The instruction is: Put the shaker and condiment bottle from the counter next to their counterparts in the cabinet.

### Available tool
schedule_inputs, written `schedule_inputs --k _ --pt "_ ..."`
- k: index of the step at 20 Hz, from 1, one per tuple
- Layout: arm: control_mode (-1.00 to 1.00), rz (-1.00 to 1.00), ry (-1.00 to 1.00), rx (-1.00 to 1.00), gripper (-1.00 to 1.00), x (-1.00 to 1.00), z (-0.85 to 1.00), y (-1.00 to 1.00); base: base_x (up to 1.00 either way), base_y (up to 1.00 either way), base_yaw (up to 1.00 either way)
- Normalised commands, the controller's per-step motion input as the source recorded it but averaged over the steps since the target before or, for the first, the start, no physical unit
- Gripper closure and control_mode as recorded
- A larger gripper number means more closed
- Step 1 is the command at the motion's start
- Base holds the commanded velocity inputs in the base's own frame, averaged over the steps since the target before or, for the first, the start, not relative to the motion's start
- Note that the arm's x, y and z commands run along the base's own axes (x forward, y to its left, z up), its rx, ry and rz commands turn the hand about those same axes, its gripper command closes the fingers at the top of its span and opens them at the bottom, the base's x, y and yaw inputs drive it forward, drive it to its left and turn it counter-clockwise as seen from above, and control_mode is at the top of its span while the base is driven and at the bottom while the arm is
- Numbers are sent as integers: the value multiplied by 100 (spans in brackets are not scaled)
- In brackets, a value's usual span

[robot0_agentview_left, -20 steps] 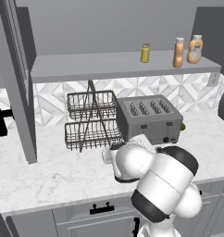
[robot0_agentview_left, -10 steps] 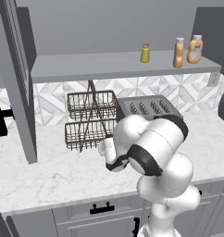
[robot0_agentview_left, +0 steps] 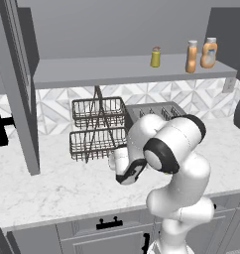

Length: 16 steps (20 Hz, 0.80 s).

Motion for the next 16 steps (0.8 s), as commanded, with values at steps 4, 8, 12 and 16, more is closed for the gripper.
schedule_inputs --k 4,8,12,16 --pt "-100 0 -5 0 -100 -14 -37 -12 0 0 0" --pt "-100 0 -29 7 -100 -19 -45 -36 0 0 0" --pt "-100 0 -23 6 -100 -5 -25 -27 0 0 0" --pt "-100 0 -22 0 -100 0 -23 -5 0 0 0"
